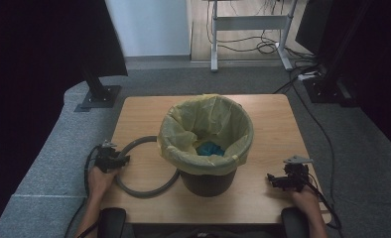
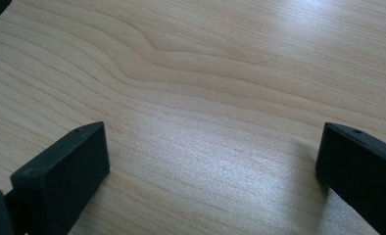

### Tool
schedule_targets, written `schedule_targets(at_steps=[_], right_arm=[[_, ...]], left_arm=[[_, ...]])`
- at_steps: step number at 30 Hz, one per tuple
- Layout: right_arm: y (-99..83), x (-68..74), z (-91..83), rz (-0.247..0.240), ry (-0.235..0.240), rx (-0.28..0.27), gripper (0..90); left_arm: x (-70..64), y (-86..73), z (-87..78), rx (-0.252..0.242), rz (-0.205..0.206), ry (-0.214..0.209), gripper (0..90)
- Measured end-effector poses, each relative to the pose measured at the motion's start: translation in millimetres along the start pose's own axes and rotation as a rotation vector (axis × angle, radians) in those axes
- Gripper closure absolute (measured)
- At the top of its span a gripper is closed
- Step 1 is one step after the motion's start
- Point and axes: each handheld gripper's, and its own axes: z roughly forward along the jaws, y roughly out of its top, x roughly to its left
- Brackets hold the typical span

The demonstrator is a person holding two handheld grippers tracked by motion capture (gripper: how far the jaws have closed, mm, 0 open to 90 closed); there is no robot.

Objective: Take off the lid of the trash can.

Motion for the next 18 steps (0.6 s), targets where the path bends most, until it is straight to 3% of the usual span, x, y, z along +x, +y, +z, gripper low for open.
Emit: schedule_targets(at_steps=[1, 2, 6, 11, 18], right_arm=[[0.0, 0.0, 0.0, 0.0, 0.0, 0.0, 0.0], [0.0, 0.0, 0.0, 0.0, 0.0, 0.0, 0.0], [-0.1, -0.1, 0.0, -0.001, 0.0, 0.0, 0.0], [0.0, 0.0, 0.0, 0.0, 0.0, 0.0, 0.0], [-0.2, 0.4, -0.2, 0.002, -0.002, 0.0, 0.0]], left_arm=[[-1.7, -1.1, 1.5, -0.01, 0.006, -0.004, 32.2], [-3.5, -1.6, 2.7, -0.015, 0.01, -0.005, 32.2], [-10.8, -3.9, 8.2, -0.03, 0.029, -0.018, 11.1], [-12.4, -3.1, 9.6, -0.016, 0.031, -0.018, 5.7], [-12.9, -3.2, 9.4, -0.016, 0.027, -0.014, 5.7]])
